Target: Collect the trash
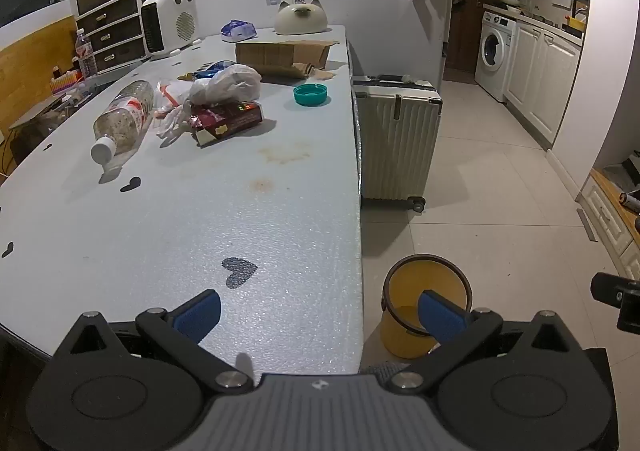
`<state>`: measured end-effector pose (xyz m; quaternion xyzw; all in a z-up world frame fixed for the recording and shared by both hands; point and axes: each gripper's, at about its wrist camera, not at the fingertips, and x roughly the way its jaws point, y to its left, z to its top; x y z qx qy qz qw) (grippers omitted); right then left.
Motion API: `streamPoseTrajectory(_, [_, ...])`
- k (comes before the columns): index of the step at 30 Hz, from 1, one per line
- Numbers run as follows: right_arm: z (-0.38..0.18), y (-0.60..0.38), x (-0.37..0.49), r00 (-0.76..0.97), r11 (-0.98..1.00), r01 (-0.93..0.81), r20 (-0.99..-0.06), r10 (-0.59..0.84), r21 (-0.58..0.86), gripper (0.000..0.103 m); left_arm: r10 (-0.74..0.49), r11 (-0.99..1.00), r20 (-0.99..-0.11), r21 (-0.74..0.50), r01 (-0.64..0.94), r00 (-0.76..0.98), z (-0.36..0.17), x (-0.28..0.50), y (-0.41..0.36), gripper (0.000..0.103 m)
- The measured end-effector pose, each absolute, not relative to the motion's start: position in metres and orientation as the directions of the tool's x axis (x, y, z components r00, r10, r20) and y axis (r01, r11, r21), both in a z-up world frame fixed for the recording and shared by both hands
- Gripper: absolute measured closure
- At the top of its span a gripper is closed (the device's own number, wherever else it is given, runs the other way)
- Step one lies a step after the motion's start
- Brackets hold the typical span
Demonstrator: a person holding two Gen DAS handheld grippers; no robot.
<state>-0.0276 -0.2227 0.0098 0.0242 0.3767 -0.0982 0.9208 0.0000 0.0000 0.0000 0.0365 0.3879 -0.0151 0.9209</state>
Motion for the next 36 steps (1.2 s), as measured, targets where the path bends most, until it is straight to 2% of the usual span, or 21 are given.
streamPoseTrajectory(36, [0.0102,-0.2228,-0.0285,0.698,0.980,0.197,-0.698,-0.159,-0.026,0.000,-0.005,0.997,-0.714,0.048,0.057,0.700,0.0002,-0.0002,-0.0002,0.000])
